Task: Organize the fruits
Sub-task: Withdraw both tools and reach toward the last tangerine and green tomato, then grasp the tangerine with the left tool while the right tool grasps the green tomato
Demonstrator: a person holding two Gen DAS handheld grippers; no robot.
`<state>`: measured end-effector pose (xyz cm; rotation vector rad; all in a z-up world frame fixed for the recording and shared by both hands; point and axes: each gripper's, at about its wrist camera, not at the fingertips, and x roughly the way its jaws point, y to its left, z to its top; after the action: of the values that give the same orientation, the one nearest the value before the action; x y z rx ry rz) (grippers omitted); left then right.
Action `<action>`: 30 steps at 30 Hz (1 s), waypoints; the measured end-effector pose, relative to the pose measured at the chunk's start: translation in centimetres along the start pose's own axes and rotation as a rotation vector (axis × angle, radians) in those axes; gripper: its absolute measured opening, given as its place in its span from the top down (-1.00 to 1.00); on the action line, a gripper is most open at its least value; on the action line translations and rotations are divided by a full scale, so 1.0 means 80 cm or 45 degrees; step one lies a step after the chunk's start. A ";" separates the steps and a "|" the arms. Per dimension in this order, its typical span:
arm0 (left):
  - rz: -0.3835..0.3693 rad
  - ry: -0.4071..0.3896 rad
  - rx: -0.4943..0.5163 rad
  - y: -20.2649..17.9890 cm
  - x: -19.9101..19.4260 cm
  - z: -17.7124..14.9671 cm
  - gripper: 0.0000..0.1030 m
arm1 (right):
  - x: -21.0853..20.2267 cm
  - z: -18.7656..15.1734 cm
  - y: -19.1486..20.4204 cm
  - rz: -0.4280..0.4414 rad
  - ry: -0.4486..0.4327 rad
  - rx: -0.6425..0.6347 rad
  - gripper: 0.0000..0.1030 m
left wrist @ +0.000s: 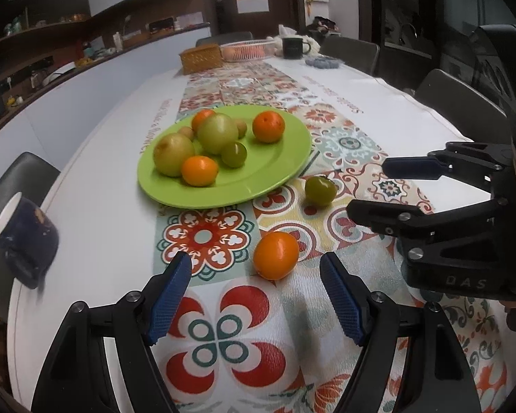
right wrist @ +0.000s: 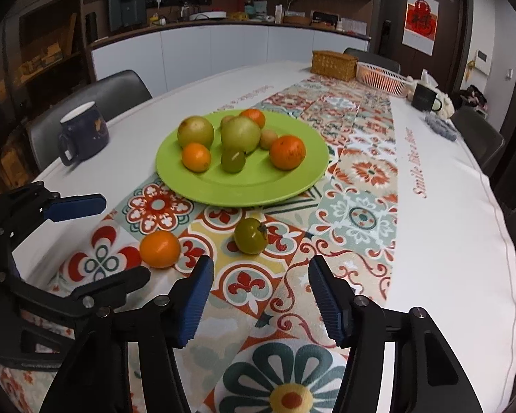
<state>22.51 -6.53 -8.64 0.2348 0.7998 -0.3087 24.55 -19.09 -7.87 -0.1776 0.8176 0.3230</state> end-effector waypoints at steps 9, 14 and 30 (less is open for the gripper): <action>-0.056 0.029 -0.022 0.001 0.025 0.002 -0.19 | 0.029 0.005 -0.004 0.019 0.039 0.007 0.03; -0.091 0.023 -0.039 0.003 0.030 0.006 0.05 | 0.040 0.010 -0.004 0.039 0.041 0.027 0.09; -0.162 0.052 -0.115 0.010 0.036 0.006 0.37 | 0.054 0.014 0.002 0.070 0.059 0.061 0.43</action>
<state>24.99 -6.49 -10.32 0.1059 0.8692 -0.3876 28.02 -17.71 -10.32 -0.1188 0.8763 0.3515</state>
